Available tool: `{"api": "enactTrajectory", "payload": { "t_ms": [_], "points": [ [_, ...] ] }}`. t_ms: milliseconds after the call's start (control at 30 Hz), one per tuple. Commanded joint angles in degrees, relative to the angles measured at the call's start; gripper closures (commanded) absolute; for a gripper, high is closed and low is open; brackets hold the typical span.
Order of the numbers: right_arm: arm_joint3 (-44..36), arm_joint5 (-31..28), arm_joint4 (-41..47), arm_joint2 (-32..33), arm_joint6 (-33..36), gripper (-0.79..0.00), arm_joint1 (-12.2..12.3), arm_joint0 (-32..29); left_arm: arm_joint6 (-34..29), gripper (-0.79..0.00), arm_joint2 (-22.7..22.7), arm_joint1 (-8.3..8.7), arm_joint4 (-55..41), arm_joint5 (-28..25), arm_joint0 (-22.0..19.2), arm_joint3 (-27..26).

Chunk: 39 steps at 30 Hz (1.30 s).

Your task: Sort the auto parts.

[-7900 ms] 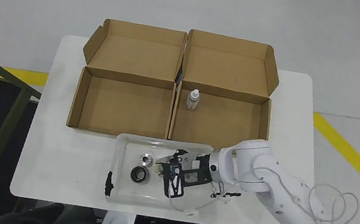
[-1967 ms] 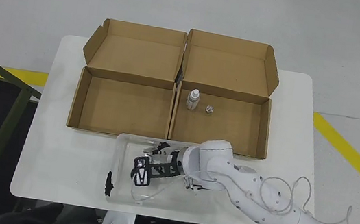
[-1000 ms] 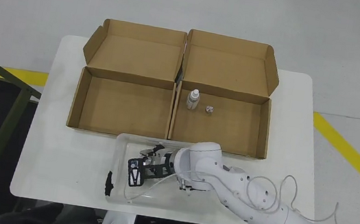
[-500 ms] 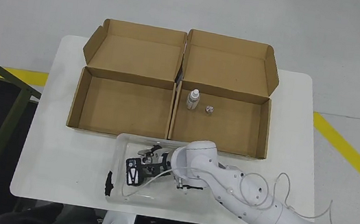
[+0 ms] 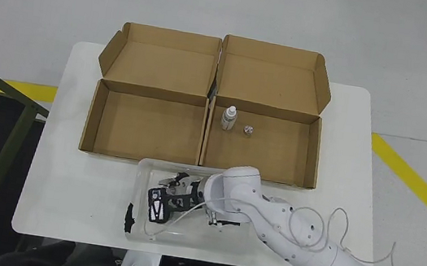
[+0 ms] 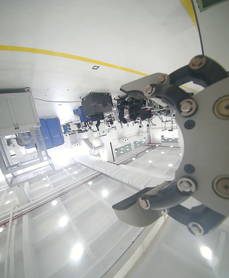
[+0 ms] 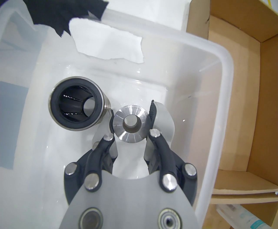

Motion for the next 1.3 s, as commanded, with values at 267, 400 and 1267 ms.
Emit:
{"api": "enactTrajectory", "payload": {
  "t_ms": [267, 400, 1267],
  "points": [
    [-8.5, -2.2, -2.2, 5.9, -2.6, 0.000, 2.3, -3.7, 0.0, -0.785, 0.0, 0.00, 0.0, 0.0, 0.0, 0.0],
    [-11.8, -3.7, -1.9, 9.3, -4.4, 0.000, 3.4, -5.7, 0.0, -0.785, 0.0, 0.00, 0.0, 0.0, 0.0, 0.0],
    [-18.1, -6.9, 1.0, 30.0, -18.9, 0.000, 8.0, -14.1, 0.0, -0.785, 0.0, 0.00, 0.0, 0.0, 0.0, 0.0]
  ]
}}
